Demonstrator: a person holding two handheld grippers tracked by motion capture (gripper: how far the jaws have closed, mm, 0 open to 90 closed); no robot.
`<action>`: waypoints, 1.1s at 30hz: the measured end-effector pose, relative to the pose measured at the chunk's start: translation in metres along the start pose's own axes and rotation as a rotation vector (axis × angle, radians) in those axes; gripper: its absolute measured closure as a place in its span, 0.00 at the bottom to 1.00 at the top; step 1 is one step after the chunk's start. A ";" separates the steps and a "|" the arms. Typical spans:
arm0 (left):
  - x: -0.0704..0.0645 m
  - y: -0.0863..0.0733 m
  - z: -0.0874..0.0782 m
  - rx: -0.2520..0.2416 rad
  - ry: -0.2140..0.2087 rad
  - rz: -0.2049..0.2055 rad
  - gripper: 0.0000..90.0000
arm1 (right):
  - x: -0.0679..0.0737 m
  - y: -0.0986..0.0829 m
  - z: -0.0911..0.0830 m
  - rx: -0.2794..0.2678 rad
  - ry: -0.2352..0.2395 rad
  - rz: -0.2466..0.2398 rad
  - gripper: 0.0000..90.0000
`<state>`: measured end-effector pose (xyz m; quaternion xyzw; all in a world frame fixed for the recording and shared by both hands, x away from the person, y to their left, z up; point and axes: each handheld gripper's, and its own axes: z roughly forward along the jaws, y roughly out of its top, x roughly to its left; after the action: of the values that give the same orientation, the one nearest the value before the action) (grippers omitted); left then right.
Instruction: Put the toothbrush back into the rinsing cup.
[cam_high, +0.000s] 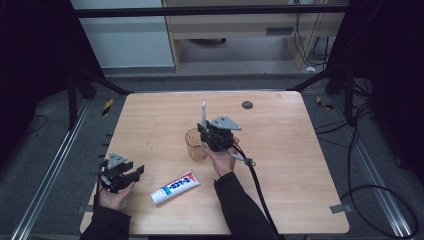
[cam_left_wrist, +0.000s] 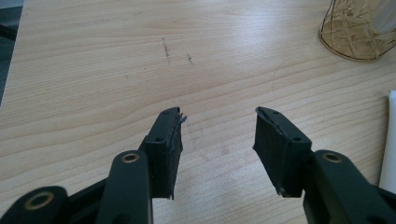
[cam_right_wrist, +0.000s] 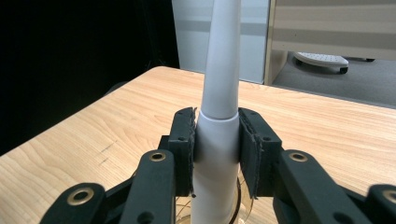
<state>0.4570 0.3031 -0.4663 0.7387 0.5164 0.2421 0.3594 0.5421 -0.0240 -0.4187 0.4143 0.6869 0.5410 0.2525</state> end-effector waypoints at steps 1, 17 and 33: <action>0.000 0.000 0.000 0.001 0.000 0.001 0.57 | 0.000 0.000 0.000 0.004 -0.001 -0.003 0.76; 0.000 0.000 0.000 0.002 0.000 0.002 0.56 | -0.002 -0.008 0.005 0.036 0.002 -0.007 0.75; 0.000 0.000 0.001 0.002 0.000 0.008 0.55 | -0.001 -0.008 0.004 0.035 0.018 -0.014 0.72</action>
<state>0.4572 0.3027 -0.4667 0.7411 0.5137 0.2430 0.3576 0.5436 -0.0227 -0.4275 0.4091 0.7015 0.5306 0.2429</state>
